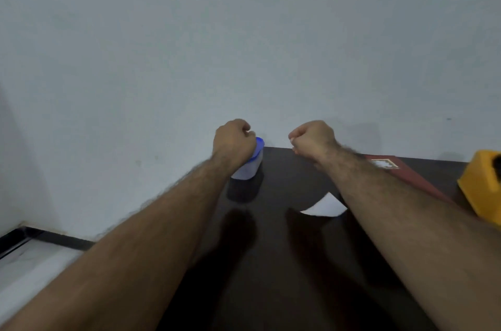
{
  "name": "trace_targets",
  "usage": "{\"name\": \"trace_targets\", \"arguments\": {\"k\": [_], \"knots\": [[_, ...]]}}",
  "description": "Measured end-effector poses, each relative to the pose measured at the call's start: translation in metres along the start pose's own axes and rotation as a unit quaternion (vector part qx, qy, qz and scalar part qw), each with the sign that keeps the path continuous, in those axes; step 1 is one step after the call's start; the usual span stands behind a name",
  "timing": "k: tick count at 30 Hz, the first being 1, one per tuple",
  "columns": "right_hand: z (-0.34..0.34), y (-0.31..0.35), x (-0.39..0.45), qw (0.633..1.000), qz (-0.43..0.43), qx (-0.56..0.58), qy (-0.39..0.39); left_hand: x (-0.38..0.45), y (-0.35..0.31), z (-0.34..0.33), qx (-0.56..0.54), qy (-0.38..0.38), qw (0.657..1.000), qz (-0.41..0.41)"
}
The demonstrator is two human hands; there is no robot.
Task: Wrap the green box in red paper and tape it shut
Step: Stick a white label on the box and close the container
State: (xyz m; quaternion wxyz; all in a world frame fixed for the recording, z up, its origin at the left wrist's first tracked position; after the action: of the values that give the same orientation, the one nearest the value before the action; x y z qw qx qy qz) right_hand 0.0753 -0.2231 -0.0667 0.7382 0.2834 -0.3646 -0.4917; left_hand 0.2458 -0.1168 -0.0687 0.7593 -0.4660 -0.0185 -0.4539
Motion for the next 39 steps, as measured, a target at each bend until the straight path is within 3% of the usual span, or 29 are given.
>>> {"name": "trace_targets", "arguments": {"k": [4,8,11,13,16,20,27,35,37,39], "knots": [[0.075,-0.014,-0.026,0.998,0.028,-0.035,-0.043,-0.059,-0.060,-0.031,-0.065,0.094,0.992,-0.057],[0.139,-0.044,-0.060,0.987,0.009,-0.136,-0.081,-0.111,-0.097,-0.068,-0.151,0.207,0.967,0.013],[0.169,-0.067,-0.081,0.968,-0.073,-0.226,-0.076,-0.138,-0.116,-0.089,-0.196,0.238,0.950,0.044],[0.174,-0.088,-0.091,0.970,-0.129,-0.201,-0.037,-0.152,-0.126,-0.098,-0.242,0.259,0.933,0.058],[0.170,-0.115,-0.096,0.981,-0.184,-0.058,-0.012,-0.168,-0.137,-0.110,-0.288,0.295,0.907,0.085],[0.167,-0.132,-0.084,0.982,-0.182,0.009,-0.051,-0.165,-0.144,-0.124,-0.278,0.280,0.915,0.088],[0.153,-0.147,-0.040,0.982,-0.154,0.030,-0.101,-0.117,-0.155,-0.159,-0.266,0.270,0.919,0.108],[0.150,-0.158,-0.007,0.985,-0.141,0.022,-0.098,-0.086,-0.155,-0.188,-0.268,0.270,0.920,0.100],[0.161,-0.154,-0.015,0.989,-0.102,-0.030,-0.107,-0.086,-0.154,-0.191,-0.230,0.233,0.943,0.068],[0.180,-0.147,-0.027,0.983,-0.041,-0.120,-0.130,-0.091,-0.160,-0.187,-0.159,0.137,0.977,-0.032]]}}
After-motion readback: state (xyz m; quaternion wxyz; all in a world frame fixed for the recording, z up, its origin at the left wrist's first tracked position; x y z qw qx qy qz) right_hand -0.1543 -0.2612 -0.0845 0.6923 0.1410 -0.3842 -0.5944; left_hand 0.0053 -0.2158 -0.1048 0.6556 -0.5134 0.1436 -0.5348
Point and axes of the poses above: each hand's wrist, its own x-axis towards the middle knuckle, its own z-axis out of the back of the hand, y = z × x, the point moved 2 cm from there along x, towards the middle knuckle, and after that the axes turned 5 degrees about -x, right-handed, at the moved point
